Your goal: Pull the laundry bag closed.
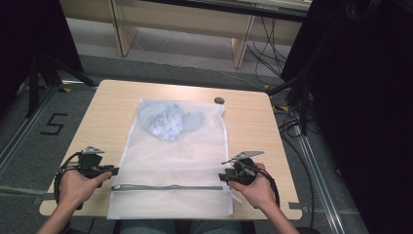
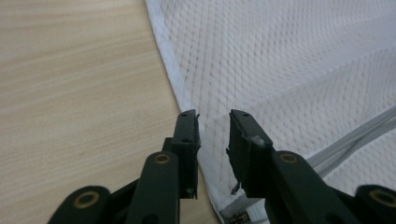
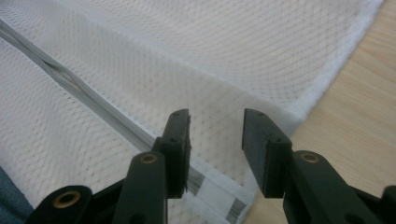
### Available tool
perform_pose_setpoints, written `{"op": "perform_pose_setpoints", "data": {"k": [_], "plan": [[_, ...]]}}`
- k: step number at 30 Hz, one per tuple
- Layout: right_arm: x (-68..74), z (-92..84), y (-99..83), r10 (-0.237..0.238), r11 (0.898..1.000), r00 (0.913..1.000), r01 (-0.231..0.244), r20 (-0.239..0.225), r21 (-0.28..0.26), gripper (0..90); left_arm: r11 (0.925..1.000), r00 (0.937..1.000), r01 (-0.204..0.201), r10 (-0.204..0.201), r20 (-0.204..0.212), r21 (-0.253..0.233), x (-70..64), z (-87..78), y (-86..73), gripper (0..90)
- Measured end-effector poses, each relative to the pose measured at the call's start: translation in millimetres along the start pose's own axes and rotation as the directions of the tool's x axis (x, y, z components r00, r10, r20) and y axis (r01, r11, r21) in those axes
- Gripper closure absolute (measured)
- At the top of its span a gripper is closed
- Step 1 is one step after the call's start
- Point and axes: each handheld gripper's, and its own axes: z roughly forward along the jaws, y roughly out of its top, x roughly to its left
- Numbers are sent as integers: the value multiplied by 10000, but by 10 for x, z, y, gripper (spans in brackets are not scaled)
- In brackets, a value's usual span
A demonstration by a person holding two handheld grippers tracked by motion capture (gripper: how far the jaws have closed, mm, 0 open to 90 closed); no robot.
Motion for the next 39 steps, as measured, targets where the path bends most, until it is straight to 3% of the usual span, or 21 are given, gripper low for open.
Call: {"op": "perform_pose_setpoints", "data": {"k": [1,2,3,6,7,8,9,11,14,15,16,20,21,23,24,27,31,32,33,35,39], "plan": [[1,-7,5,-277,9995,9996,277,3,133,631,10000,10000,0,0,0,0,0,0,0,735],[31,37,-2,-212,9995,9996,216,197,-223,646,9996,9996,264,-263,-140,53,-26,15,-24,758],[67,-13,18,-139,9997,9998,142,-157,196,663,9994,9994,307,-304,-146,181,-29,10,-31,767],[140,15,34,-205,9998,9995,206,-240,37,685,9976,9991,420,-415,-104,555,-21,-25,-43,816],[155,15,45,-531,9984,9982,535,-269,176,688,9976,9991,420,-415,-104,555,-21,-25,-43,830],[182,48,50,-593,9982,9981,593,-195,43,694,9952,9998,160,-149,-119,968,10,-51,-41,845],[182,48,50,-593,9982,9981,593,-195,43,694,9952,9998,160,-149,-119,968,10,-51,-41,860],[252,50,92,-668,9976,9950,681,-743,153,717,9930,9992,371,-351,-192,1117,16,-47,-46,874],[352,88,136,-768,9970,9923,776,-971,50,735,9910,9971,726,-694,-322,1122,-5,-1,-69,891],[389,80,158,-850,9960,9915,874,-982,204,737,9883,9975,682,-654,-250,1361,-10,-8,-72,892],[422,116,168,-1076,9942,9891,1069,-1007,-116,737,9885,9978,652,-624,-242,1364,-13,-3,-73,892],[566,154,256,-973,9949,9864,998,-1325,126,740,9829,9975,658,-604,-366,1717,-21,14,-69,895],[603,194,268,-969,9953,9846,961,-1454,-125,737,9844,9977,639,-590,-344,1640,-20,25,-72,895],[632,192,293,-1111,9936,9823,1130,-1506,38,736,9872,9967,756,-707,-395,1404,-33,47,-81,895],[707,248,327,-1137,9935,9815,1122,-1539,-184,731,9835,9980,589,-542,-319,1712,-27,42,-63,896],[794,296,368,-1091,9940,9815,1094,-1573,-70,733,9827,9981,568,-519,-325,1762,-42,54,-53,896],[982,403,459,-1632,9865,9671,1624,-1954,-202,741,9852,9985,483,-432,-346,1645,-75,86,-52,896],[1029,407,487,-1744,9838,9640,1792,-2006,59,742,9847,9986,473,-428,-303,1679,-77,91,-50,896],[1073,464,501,-1855,9825,9594,1851,-2125,-219,745,9830,9989,455,-423,-219,1779,-77,93,-46,896],[1208,518,549,-1955,9789,9563,2037,-2175,161,746,9811,9992,365,-331,-209,1898,-79,91,-48,896],[1345,623,594,-2202,9727,9464,2313,-2361,202,743,9796,9992,344,-296,-272,1978,-98,107,-53,896]]}}
